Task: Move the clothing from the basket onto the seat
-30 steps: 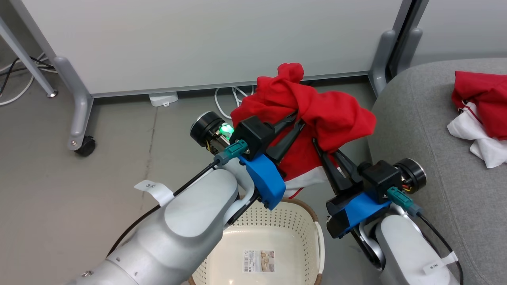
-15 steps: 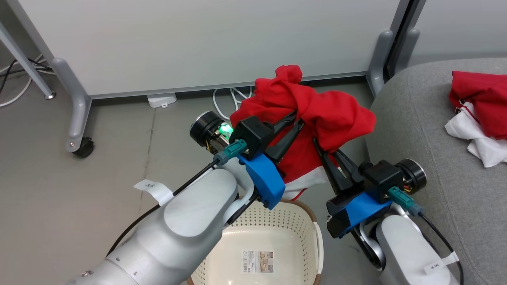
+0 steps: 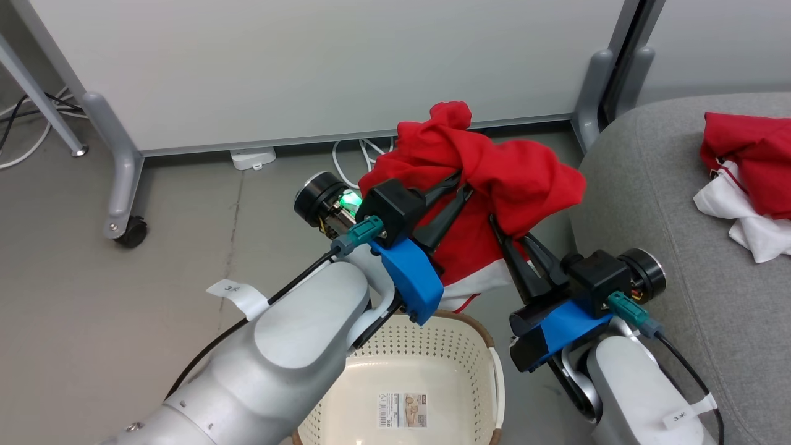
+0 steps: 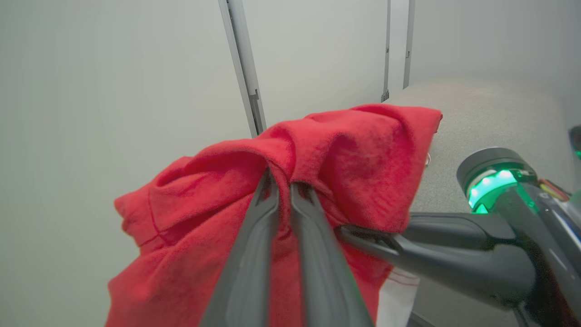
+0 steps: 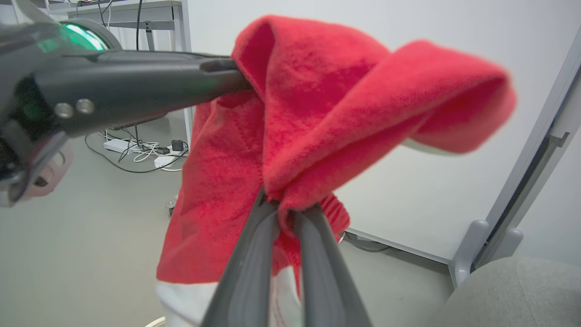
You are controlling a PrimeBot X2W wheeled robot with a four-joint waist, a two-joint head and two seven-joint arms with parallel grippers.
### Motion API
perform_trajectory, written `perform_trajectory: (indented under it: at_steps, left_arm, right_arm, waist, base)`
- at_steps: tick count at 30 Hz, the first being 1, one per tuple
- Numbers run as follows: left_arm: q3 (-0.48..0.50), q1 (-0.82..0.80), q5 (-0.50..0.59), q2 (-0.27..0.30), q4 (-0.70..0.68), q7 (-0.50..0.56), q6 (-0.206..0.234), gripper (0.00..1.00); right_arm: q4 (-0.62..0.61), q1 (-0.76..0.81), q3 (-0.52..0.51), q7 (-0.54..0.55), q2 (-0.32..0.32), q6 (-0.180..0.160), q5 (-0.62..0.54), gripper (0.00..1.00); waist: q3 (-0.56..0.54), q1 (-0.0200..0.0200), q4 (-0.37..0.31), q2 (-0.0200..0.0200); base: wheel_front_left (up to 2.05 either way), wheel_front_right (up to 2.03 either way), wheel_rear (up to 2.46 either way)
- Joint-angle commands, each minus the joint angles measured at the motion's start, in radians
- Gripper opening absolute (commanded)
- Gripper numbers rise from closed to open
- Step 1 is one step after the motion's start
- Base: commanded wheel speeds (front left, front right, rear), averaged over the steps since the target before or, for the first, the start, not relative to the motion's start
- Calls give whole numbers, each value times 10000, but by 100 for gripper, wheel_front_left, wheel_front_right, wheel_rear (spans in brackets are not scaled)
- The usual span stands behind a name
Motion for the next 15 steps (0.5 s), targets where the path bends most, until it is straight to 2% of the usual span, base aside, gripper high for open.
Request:
perform_trajectory:
  at_steps: [1, 2, 15]
  left_arm:
    - [84, -27, 3, 3, 1, -49, 53, 92]
    - [98, -16, 39, 1, -2, -49, 79, 100]
    - [271, 119, 272, 25, -93, -50, 161, 100]
  right_arm:
    - [-32, 74, -11, -4, -27, 5, 26, 0]
    - [-36, 83, -17, -4, -27, 5, 33, 0]
    - [-137, 126, -122, -4, -45, 5, 65, 0]
  waist:
    - [-13, 0, 1, 0]
    - [-23, 0, 1, 0]
    - [13, 0, 8, 0]
  base:
    - [0, 0, 0]
    - [0, 0, 0]
    - [0, 0, 0]
